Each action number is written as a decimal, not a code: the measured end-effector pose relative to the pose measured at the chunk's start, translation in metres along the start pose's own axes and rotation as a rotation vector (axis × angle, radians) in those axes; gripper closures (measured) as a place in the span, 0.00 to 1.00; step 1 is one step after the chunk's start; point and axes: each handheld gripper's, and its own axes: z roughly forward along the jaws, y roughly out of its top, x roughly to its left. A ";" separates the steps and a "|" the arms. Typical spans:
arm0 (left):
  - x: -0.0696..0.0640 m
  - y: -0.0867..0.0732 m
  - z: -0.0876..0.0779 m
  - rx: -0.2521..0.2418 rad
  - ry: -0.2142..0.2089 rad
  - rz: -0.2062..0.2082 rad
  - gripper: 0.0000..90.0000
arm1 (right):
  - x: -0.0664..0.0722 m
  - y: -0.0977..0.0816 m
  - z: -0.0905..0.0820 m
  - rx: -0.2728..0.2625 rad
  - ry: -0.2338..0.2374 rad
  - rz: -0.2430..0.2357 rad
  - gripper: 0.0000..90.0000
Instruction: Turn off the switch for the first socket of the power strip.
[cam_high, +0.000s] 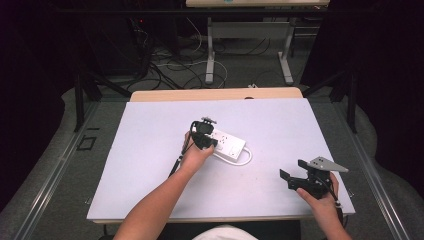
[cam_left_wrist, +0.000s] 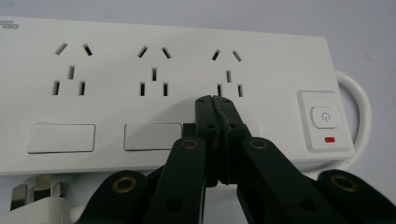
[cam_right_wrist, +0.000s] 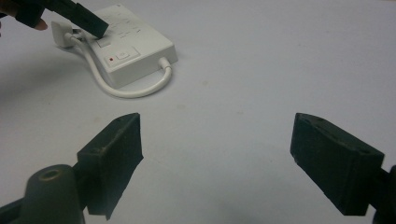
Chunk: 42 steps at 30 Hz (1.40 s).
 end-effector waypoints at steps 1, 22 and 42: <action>0.000 0.000 0.000 0.005 -0.002 -0.004 1.00 | 0.000 0.000 0.000 0.000 0.000 0.000 0.18; 0.003 0.000 -0.014 -0.006 -0.025 -0.018 0.94 | 0.002 0.000 0.001 -0.006 -0.001 0.001 0.18; -0.001 -0.001 -0.036 -0.063 -0.091 -0.022 0.76 | 0.001 0.000 0.000 0.000 0.000 0.008 0.18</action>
